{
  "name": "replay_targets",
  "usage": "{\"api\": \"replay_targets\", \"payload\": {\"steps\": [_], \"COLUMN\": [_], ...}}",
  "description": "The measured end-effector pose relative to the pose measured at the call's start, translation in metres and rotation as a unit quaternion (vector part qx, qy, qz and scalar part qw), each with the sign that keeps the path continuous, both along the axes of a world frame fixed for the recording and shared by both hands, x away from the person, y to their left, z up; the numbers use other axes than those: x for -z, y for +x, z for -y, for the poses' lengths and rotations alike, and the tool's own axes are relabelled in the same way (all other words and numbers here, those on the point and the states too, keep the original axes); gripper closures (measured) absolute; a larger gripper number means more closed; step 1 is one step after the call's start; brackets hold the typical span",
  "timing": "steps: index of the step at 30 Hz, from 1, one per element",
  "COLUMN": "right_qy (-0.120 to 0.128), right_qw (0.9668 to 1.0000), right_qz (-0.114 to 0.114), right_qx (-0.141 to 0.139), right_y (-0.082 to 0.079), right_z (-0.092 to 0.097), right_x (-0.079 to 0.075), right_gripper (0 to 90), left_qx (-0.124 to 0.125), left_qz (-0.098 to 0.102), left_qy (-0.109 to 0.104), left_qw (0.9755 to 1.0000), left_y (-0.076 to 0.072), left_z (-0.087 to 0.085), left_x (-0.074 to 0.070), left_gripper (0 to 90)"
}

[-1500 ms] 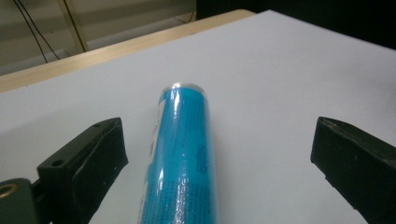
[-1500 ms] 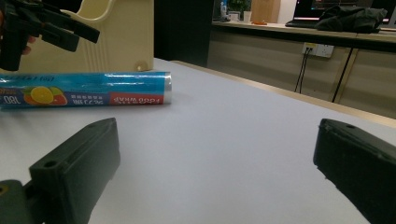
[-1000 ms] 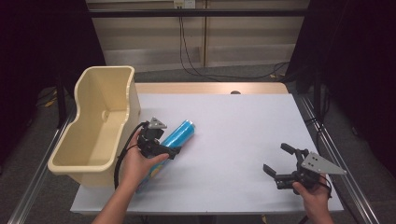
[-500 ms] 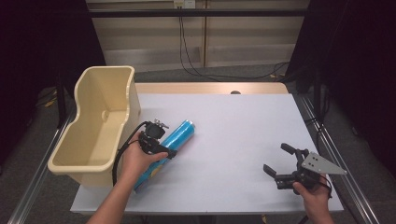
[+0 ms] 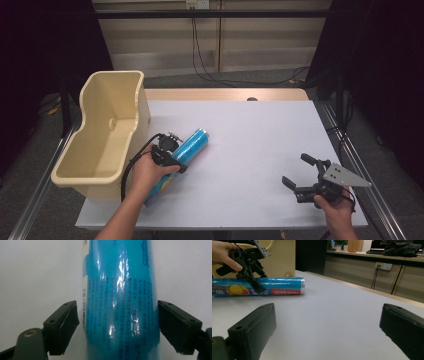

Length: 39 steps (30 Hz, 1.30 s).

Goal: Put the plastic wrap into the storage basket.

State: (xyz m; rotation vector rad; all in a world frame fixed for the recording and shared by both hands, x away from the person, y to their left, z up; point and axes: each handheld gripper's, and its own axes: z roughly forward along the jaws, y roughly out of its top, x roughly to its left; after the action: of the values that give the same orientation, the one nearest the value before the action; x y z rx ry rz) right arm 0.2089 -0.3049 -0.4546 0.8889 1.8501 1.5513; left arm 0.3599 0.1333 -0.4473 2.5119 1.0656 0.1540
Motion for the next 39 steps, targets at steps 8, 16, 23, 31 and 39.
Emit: {"api": "replay_targets", "payload": {"steps": [8,16,23,31,39], "right_qy": [-0.002,-0.001,-0.002,-0.002,0.001], "right_qw": [1.0,1.0,1.0,1.0,1.0], "right_qz": [0.0,-0.001,0.0,0.0,0.001], "right_qx": [0.0,-0.001,-0.001,-0.002,-0.001], "right_y": [0.0,0.0,0.0,0.001,0.001], "right_z": [0.0,-0.001,-0.001,0.0,0.0], "right_x": [0.0,0.0,0.0,0.0,0.0], "right_gripper": [0.5,0.5,0.5,0.5,0.5], "left_qx": [0.003,-0.005,-0.011,-0.055,-0.066], "left_qz": [-0.03,-0.028,-0.036,-0.09,-0.093], "left_qy": [0.029,0.027,0.039,0.026,0.019], "left_qw": [0.9991,0.9992,0.9986,0.9941,0.9933], "left_y": [0.003,0.002,0.002,0.003,0.003], "left_z": [0.002,0.003,0.006,0.007,0.006], "left_x": [0.008,0.008,0.006,-0.004,-0.027], "left_gripper": [26.0,31.5,32.0,32.1,32.2]}}
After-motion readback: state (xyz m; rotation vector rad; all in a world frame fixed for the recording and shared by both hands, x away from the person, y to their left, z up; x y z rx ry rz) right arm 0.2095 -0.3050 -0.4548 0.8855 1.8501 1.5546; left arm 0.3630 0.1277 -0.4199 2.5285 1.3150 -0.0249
